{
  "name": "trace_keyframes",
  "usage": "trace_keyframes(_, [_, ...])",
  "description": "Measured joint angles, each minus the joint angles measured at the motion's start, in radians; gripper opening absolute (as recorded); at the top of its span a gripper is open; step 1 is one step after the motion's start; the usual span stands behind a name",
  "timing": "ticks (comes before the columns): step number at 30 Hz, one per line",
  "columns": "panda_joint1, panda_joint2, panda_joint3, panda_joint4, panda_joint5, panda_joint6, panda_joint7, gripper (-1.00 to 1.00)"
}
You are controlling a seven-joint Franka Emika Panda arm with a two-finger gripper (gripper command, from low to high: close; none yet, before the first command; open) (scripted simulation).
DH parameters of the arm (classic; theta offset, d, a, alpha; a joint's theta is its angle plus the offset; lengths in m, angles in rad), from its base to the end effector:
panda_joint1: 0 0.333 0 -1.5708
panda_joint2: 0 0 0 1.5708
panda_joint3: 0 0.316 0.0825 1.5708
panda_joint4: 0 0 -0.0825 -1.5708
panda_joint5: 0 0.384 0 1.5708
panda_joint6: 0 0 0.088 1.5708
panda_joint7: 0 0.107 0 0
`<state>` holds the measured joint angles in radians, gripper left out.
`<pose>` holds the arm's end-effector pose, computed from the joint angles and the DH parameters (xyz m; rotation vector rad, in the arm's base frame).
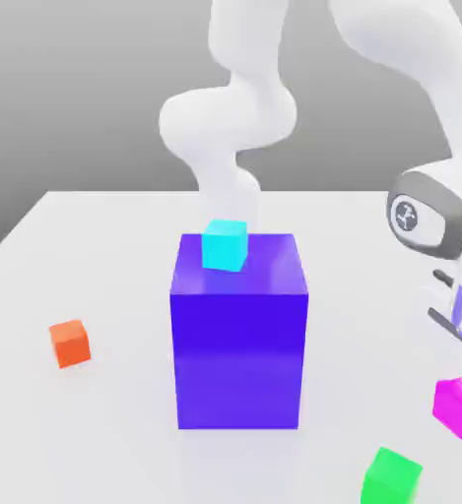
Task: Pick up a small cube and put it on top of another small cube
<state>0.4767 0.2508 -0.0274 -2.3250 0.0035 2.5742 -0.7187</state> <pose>0.4700 0.2263 0.2316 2.6188 1.7268 -0.0034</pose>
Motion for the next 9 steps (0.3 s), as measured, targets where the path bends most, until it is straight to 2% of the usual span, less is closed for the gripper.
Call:
trace_keyframes(2, [-0.042, -0.012, -0.014, -0.002, 0.011, -0.010, -0.081, -1.00])
trace_keyframes(6, [-0.065, 0.099, -0.011, 0.004, 0.025, 0.095, -0.119, -1.00])
trace_keyframes(7, [-0.067, 0.117, -0.010, 0.005, 0.027, 0.112, -0.121, 1.00])
trace_keyframes(9, [-0.067, 0.117, -0.010, 0.005, 0.027, 0.112, -0.121, 1.00])
